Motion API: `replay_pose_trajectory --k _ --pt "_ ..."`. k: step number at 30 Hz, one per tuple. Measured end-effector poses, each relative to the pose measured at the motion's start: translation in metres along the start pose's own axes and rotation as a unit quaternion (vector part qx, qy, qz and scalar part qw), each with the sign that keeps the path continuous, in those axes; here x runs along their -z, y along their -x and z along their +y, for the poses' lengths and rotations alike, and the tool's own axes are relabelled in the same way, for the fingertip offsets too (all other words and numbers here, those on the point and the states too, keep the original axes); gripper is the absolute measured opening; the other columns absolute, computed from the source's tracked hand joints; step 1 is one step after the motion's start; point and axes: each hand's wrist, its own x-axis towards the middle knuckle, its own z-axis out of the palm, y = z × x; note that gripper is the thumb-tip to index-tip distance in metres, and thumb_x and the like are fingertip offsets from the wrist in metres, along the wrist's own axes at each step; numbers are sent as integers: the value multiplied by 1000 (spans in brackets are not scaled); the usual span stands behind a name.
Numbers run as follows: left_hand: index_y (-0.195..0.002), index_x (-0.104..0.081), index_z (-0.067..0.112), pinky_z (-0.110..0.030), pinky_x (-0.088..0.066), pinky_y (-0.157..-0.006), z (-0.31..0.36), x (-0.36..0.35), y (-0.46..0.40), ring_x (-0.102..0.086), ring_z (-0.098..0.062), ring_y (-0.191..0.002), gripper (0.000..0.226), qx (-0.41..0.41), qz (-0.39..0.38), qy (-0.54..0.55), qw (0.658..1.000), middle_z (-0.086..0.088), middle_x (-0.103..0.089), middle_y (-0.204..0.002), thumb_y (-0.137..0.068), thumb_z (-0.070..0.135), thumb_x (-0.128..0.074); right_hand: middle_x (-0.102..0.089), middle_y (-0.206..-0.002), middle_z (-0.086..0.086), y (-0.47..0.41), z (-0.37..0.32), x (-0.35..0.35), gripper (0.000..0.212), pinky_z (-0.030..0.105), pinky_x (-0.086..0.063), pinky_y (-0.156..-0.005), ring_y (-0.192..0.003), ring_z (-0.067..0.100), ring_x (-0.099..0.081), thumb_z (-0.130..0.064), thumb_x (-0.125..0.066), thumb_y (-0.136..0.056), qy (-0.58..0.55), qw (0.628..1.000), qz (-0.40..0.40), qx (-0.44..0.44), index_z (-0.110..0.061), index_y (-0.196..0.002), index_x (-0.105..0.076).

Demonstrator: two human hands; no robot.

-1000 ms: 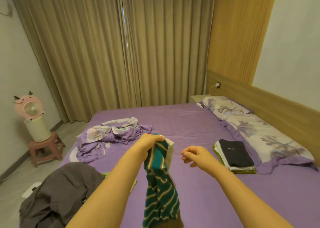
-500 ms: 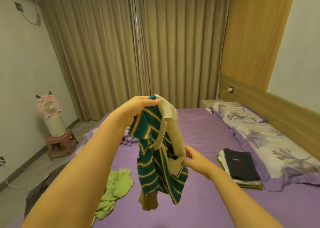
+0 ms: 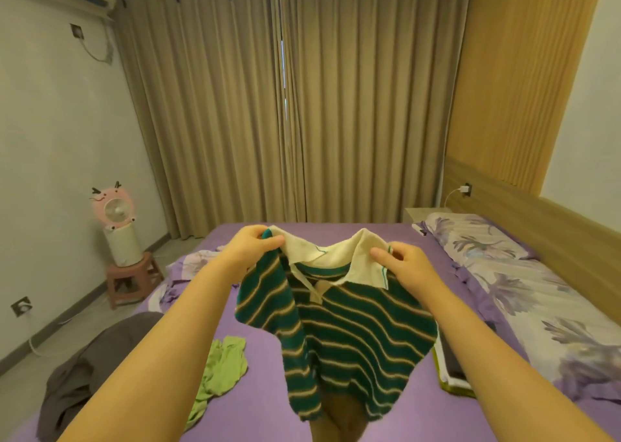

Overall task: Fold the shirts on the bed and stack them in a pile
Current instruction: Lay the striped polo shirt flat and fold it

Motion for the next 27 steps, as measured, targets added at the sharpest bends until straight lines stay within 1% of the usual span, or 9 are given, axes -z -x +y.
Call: replay_pose_trajectory --k 4,7,9,12,15,19,21,24,27 --pt "-97 -63 19 -29 -45 -74 -16 -9 -3 -56 -18 -91 14 26 -23 -36 999 -6 -60 -100 -87 28 -65 -65 -94 7 -15 -14 17 33 34 -48 -83 -91 21 -59 -39 -55 -91 -18 995 -69 -73 -10 -92 -69" --pt "-92 -68 25 -41 -45 -92 -22 -10 -5 -53 -22 -100 12 32 -25 -54 998 -7 -60 -105 -85 35 -66 -64 -104 9 -19 -16 29 21 40 -48 -93 -102 27 -58 -21 -51 -91 -40 987 -122 -97 -14 -91 -71" --pt "-91 -69 26 -42 -43 -94 -24 -11 -5 -53 -23 -101 10 27 -26 -49 998 -7 -61 -104 -86 33 -65 -62 -109 7 -19 -10 35 21 39 -48 -96 -105 24 -57 -11 -50 -89 10 980 -179 -82 -16 -98 -69" --pt "-93 -67 28 -33 -45 -86 -26 -14 -8 -56 -19 -98 8 9 -43 -55 998 -2 -64 -102 -87 23 -64 -62 -112 1 -19 3 36 24 28 -45 -92 -104 16 -56 -15 -56 -90 160 958 -231 -56 -21 -112 -65" --pt "-100 -64 24 -24 -42 -75 -31 -19 -12 -55 -14 -91 15 -22 -49 -124 991 1 -63 -99 -88 15 -64 -64 -106 -1 -21 19 32 22 27 -47 -87 -98 15 -58 -24 -59 -91 240 951 -191 -33 -17 -110 -67" --pt "-99 -67 7 -31 -42 -74 -39 -22 -14 -52 -21 -83 21 -42 -10 -210 977 -19 -64 -98 -89 26 -63 -63 -93 -1 -19 32 35 16 24 -46 -75 -86 13 -57 -32 -53 -94 216 969 -114 -19 -20 -94 -64" --pt "-93 -66 12 -34 -43 -75 -42 -23 -13 -53 -21 -81 22 -50 -1 -222 974 -15 -65 -93 -89 32 -62 -62 -91 0 -17 36 38 21 19 -43 -69 -82 11 -55 -33 -47 -96 208 971 -113 -18 -19 -94 -62" --pt "-87 -63 22 -28 -42 -68 -51 -26 -11 -53 -17 -75 19 -45 -9 -232 972 -3 -61 -83 -90 41 -58 -62 -88 1 -12 45 37 27 19 -40 -65 -80 12 -55 -35 -42 -98 174 977 -120 -26 -19 -89 -62" --pt "-97 -64 20 -27 -45 -69 -66 -32 -10 -56 -15 -78 27 -23 -37 -241 970 -2 -62 -90 -90 45 -55 -63 -89 3 -6 60 33 28 23 -43 -68 -84 17 -57 -35 -43 -98 153 978 -134 -40 -17 -91 -63"
